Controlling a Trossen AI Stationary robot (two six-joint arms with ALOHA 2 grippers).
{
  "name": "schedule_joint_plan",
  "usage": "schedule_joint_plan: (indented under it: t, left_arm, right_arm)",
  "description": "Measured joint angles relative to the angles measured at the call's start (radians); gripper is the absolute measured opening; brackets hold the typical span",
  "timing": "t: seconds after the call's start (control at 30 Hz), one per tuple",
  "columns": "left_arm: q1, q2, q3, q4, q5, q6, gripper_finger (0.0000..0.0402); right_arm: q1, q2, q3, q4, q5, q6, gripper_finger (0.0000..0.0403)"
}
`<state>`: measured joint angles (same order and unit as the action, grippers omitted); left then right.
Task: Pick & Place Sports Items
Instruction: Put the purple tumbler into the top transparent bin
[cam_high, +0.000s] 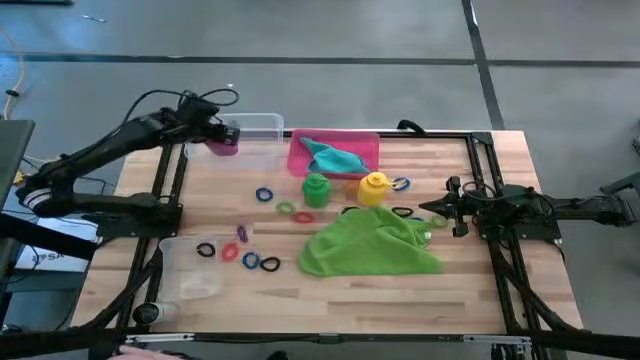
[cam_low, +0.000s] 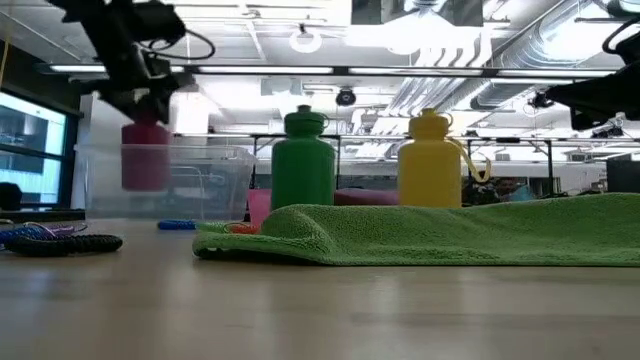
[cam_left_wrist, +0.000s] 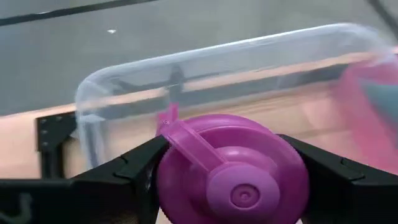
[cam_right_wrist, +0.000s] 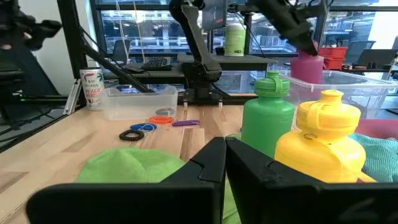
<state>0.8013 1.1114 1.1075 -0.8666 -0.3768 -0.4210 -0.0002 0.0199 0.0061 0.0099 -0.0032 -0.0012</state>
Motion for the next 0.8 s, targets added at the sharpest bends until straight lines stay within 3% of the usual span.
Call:
schedule_joint_plan:
  t: [0.4,0.8]
  left_arm:
    - [0.043,0.000,-0.119,0.116,0.034,0.001,0.0204]
    - [0.042,0.069,-0.131,0.144,0.048,0.027,0.0204]
  right_arm:
    - [0.000,0.000,0.000,0.000,0.000,0.000,0.0000]
    - [0.000,0.000,0.000,0.000,0.000,0.000,0.0000]
